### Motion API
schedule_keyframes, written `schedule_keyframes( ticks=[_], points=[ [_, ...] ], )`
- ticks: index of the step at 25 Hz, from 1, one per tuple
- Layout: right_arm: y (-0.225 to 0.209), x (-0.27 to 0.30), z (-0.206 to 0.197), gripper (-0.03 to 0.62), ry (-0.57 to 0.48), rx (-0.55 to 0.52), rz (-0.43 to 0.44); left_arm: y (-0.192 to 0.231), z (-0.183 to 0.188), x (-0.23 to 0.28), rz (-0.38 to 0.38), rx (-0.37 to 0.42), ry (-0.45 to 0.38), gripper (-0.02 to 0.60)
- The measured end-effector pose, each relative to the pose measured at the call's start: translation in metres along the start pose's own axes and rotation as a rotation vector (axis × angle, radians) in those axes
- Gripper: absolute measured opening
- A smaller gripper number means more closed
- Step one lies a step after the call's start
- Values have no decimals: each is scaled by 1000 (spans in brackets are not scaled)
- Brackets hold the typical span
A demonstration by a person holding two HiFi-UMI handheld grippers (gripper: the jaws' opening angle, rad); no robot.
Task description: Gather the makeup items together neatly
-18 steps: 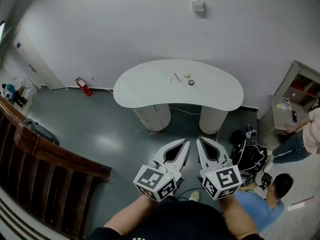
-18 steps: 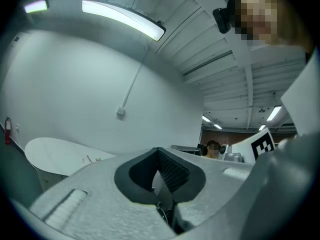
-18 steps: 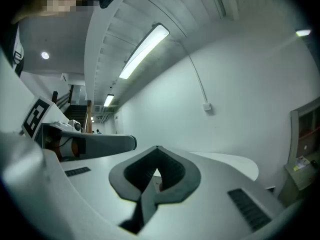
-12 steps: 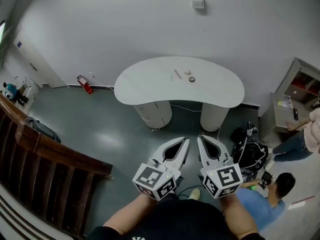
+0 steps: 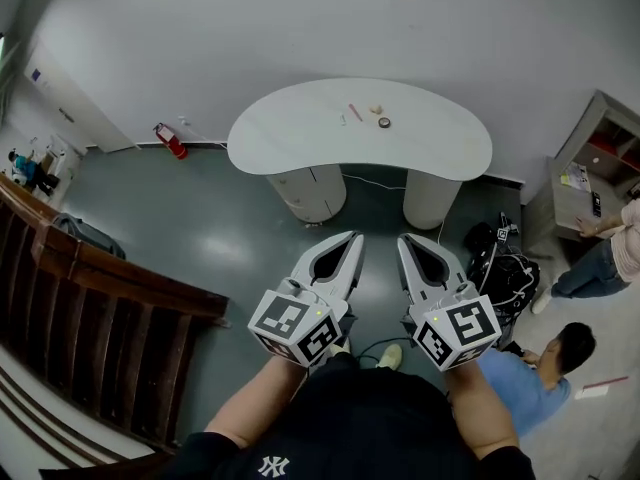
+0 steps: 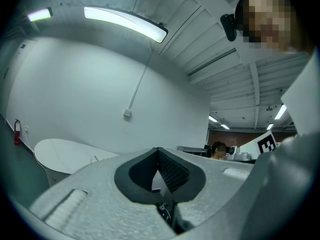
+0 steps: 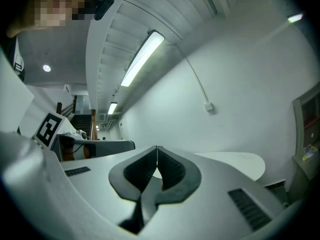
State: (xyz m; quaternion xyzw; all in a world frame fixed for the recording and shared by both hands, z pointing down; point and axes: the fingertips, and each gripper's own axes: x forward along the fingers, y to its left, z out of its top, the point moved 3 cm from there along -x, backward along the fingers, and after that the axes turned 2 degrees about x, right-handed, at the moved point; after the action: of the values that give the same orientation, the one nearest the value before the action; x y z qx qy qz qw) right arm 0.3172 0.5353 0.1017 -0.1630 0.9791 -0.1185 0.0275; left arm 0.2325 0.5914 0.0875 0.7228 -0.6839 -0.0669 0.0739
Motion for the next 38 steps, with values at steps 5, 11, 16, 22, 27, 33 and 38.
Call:
schedule_keyframes(
  ticks=[5, 11, 16, 22, 27, 33, 38],
  points=[
    [-16, -13, 5, 15, -34, 21, -14, 8, 9, -1, 46, 8, -28, 8],
    [-28, -14, 3, 15, -23, 55, -9, 9, 5, -3, 95, 3, -10, 8],
    [-21, 2, -5, 15, 7, 60, 20, 28, 4, -9, 137, -5, -8, 8],
    [-32, 40, -13, 15, 36, 50, 6, 72, 2, 10, 146, -18, -7, 8],
    [-50, 94, -14, 15, 49, 47, -38, 129, 8, 41, 134, -16, -11, 8],
    [-55, 187, -23, 15, 83, 44, -74, 210, 13, 81, 81, -21, 19, 8],
    [-56, 258, -30, 15, 115, 26, -109, 275, 16, 112, 34, -25, 45, 8]
  ],
)
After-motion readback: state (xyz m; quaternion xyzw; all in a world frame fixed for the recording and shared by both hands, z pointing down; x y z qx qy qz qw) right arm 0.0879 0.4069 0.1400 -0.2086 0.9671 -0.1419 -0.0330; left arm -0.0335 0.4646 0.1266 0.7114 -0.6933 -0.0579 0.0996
